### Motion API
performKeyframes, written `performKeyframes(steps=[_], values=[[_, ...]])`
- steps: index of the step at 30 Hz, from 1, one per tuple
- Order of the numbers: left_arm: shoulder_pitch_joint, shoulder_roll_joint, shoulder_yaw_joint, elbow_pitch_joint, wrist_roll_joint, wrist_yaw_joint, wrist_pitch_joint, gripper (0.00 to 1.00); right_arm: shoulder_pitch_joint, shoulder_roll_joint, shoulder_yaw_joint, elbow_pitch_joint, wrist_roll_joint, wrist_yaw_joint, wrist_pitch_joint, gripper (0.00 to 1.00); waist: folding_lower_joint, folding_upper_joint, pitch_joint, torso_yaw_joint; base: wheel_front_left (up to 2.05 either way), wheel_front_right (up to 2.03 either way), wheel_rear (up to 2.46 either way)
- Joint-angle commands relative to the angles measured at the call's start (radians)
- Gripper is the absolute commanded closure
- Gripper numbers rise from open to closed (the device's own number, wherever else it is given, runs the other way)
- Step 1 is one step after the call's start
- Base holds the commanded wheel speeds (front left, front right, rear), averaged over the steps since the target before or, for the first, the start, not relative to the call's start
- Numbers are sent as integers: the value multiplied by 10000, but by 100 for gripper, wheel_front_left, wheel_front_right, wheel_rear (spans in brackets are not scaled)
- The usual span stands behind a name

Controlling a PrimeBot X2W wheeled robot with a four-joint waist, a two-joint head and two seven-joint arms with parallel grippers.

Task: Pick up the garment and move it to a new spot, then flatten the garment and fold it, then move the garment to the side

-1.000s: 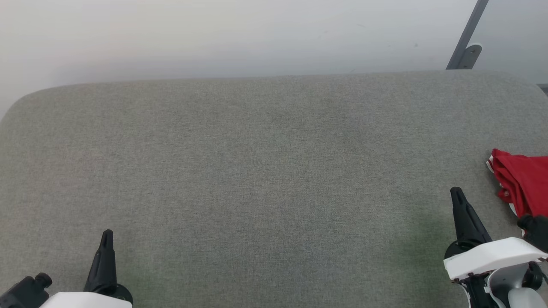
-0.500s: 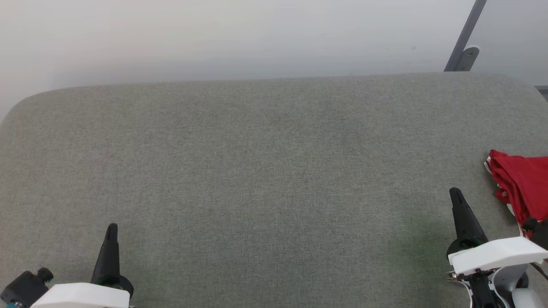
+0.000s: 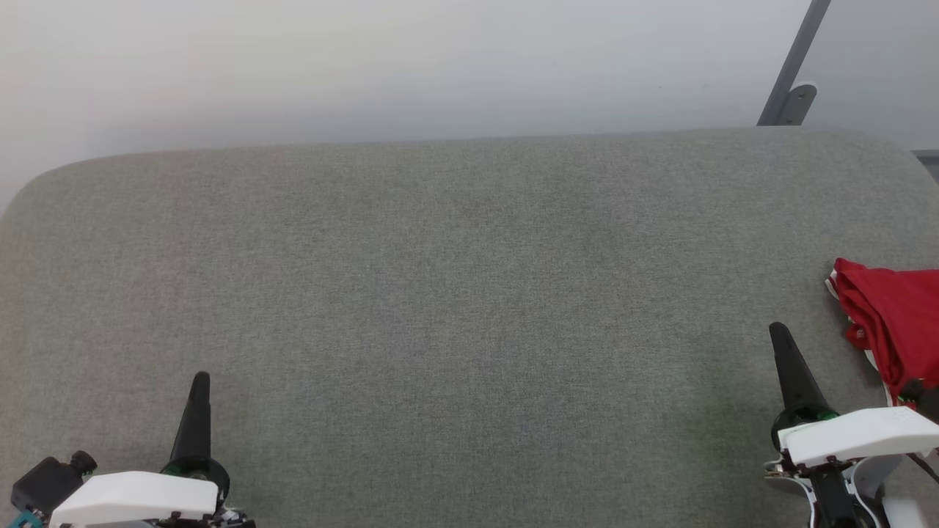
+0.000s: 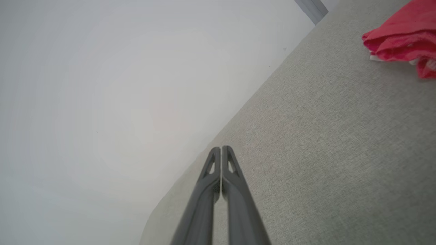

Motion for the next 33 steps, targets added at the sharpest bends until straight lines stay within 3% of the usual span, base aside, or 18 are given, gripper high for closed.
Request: performKeyframes(steps=[1,33], values=[[-204,34,63,-46,-205,12,67,100,-220,21,-46,-52,274,-2,46,100,0,-1,-7,-3,0,0,0],[-762,-362,214,309,-2560,17,879,100,-292,225,-209,188,3197,-5,549,100,0,-1,-183,-78,0,0,0]])
